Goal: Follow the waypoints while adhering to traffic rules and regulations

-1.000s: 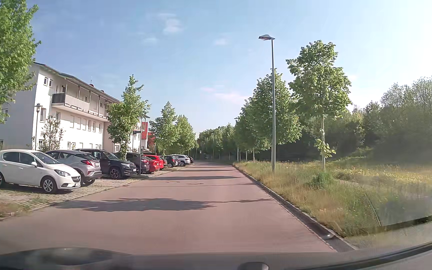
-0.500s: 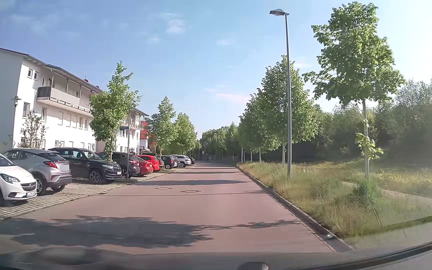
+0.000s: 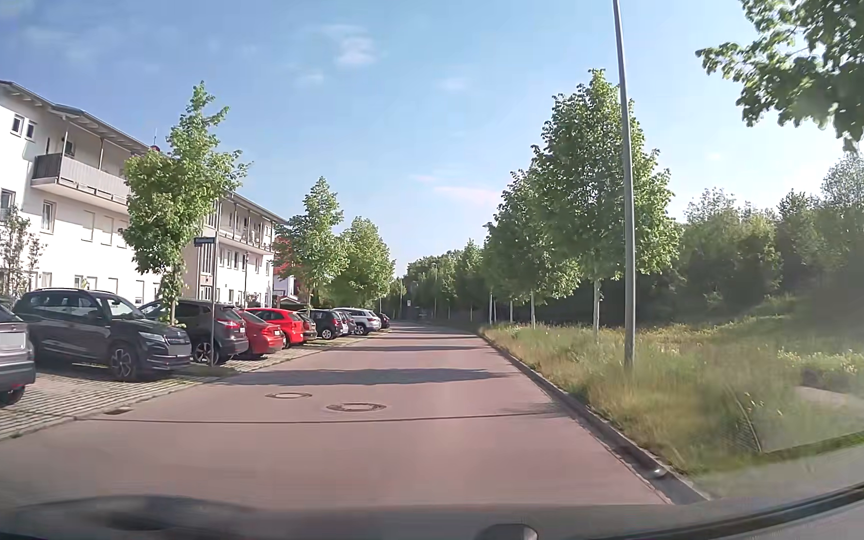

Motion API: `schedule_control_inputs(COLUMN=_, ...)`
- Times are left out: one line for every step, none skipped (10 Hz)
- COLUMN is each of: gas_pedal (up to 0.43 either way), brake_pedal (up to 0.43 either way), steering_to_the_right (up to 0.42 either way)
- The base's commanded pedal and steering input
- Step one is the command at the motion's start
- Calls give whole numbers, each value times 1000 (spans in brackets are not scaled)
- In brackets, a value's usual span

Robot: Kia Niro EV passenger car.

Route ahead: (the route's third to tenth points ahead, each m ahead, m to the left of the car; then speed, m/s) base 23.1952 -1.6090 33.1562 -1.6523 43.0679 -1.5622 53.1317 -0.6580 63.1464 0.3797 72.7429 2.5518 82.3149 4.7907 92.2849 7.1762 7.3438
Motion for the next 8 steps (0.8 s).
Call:
schedule_control_inputs(gas_pedal=220, brake_pedal=0, steering_to_the_right=-10)
schedule_control_inputs(gas_pedal=220, brake_pedal=0, steering_to_the_right=-10)
schedule_control_inputs(gas_pedal=220, brake_pedal=0, steering_to_the_right=-10)
schedule_control_inputs(gas_pedal=220, brake_pedal=0, steering_to_the_right=-10)
schedule_control_inputs(gas_pedal=220, brake_pedal=0, steering_to_the_right=-10)
schedule_control_inputs(gas_pedal=220, brake_pedal=0, steering_to_the_right=-9)
schedule_control_inputs(gas_pedal=220, brake_pedal=0, steering_to_the_right=-9)
schedule_control_inputs(gas_pedal=220, brake_pedal=0, steering_to_the_right=-9)
